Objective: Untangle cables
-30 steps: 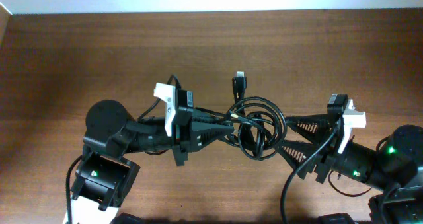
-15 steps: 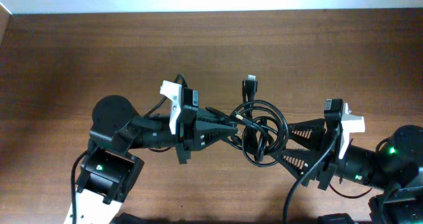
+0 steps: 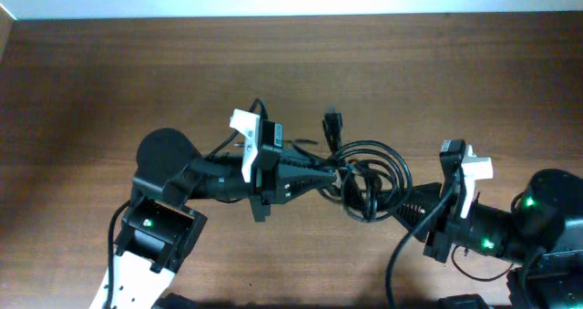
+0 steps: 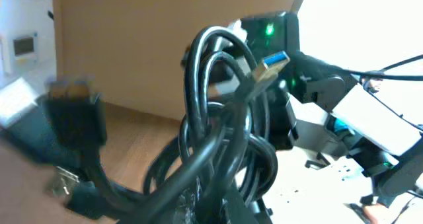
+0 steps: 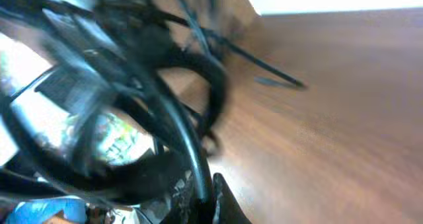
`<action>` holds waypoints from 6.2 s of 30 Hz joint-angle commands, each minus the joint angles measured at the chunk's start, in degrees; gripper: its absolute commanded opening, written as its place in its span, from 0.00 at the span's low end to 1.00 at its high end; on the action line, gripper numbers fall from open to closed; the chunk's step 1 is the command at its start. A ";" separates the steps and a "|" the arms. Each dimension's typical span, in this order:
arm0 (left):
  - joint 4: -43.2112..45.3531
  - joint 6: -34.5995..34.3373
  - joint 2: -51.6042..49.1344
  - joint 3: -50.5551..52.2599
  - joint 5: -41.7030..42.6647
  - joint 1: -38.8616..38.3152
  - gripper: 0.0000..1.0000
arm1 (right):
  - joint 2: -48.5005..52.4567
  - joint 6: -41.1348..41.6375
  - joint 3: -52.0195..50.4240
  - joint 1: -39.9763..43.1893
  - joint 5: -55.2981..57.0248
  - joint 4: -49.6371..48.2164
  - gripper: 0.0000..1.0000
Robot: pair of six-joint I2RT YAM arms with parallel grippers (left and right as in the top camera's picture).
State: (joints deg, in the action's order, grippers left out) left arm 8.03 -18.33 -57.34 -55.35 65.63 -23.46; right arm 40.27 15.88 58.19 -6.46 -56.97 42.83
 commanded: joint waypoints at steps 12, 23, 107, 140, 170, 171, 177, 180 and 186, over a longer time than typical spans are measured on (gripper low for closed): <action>1.81 0.59 1.11 -1.44 -2.43 4.20 0.00 | 0.37 -0.68 -0.15 0.11 16.06 13.40 0.04; 1.11 -0.24 1.20 -1.42 -0.46 5.90 0.00 | 0.37 -0.63 -0.11 0.11 14.69 11.08 0.27; -20.92 43.06 -6.86 -1.42 -49.40 -11.65 0.99 | 0.37 0.42 -0.11 0.11 -12.00 8.07 0.04; -32.65 35.34 -8.33 -1.42 -91.67 -11.63 0.99 | 0.37 -12.46 -0.11 0.11 -8.79 23.32 0.04; -40.19 29.42 -8.33 -1.44 -91.58 1.03 0.99 | 0.39 -9.86 -0.11 0.11 -3.67 24.55 0.04; -40.89 29.22 -8.33 -1.42 -91.54 2.54 0.99 | 0.39 -9.86 -0.11 0.11 -3.56 24.52 0.04; -48.70 50.21 -8.33 -1.44 -62.60 4.94 1.00 | 0.39 -9.86 -0.11 0.11 -2.27 24.39 0.04; -59.78 68.50 -8.33 -1.42 -38.05 4.94 0.99 | 0.39 -9.84 -0.11 0.11 -1.57 24.26 0.04; -63.28 74.77 -8.33 -1.44 -24.33 4.94 0.99 | 0.61 -7.39 -0.11 0.13 -1.03 22.93 0.04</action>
State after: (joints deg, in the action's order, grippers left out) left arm -56.14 53.06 -65.58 -56.42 30.68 -18.72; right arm 41.19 6.85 57.93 -6.35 -57.63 67.11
